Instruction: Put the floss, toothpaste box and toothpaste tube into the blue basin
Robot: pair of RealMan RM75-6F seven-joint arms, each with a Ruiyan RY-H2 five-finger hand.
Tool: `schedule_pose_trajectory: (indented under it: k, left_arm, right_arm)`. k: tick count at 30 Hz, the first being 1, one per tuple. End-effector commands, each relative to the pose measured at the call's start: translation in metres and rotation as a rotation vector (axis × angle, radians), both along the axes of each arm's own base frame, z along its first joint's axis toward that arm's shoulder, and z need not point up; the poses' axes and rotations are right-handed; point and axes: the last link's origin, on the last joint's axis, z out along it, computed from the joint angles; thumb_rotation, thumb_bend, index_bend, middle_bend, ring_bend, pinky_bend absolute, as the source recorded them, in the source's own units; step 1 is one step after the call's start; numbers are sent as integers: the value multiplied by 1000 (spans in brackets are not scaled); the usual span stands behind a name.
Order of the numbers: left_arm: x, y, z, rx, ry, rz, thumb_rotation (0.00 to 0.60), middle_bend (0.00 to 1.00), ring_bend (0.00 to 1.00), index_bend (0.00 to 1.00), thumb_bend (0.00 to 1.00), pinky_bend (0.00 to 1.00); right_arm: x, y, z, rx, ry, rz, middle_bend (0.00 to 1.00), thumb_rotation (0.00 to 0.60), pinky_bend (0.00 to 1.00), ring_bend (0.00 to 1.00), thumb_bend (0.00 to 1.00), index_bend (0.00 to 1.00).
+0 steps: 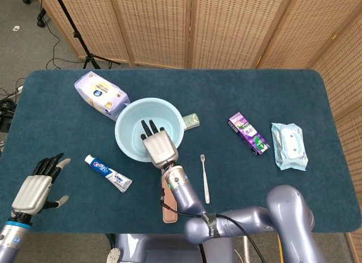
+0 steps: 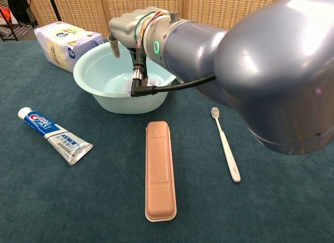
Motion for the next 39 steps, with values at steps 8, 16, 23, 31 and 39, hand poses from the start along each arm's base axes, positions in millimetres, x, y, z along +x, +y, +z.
schedule_pose_trajectory:
  k: [8, 16, 23, 31, 39]
  left_arm:
    - [0, 0, -2, -5, 8, 0, 600, 0, 0, 0, 202, 0]
    - [0, -1, -5, -16, 22, -2, 600, 0, 0, 0, 202, 0]
    - [1, -4, -10, -28, 45, -11, 600, 0, 0, 0, 203, 0]
    - [4, -7, -20, -43, 83, -29, 600, 0, 0, 0, 204, 0]
    - [5, -10, -28, -51, 118, -44, 600, 0, 0, 0, 206, 0]
  right_arm:
    - [-23, -7, 18, -45, 34, -10, 0, 600, 306, 0, 153, 252]
    - [-64, -4, 61, -65, 11, -62, 0, 600, 272, 0, 144, 252]
    - [-109, 16, 106, -88, -77, -115, 0, 600, 254, 0, 144, 252]
    - [-177, 62, 142, -92, -223, -208, 0, 600, 251, 0, 144, 252]
    - [-236, 106, 155, -91, -288, -278, 0, 600, 246, 0, 138, 252]
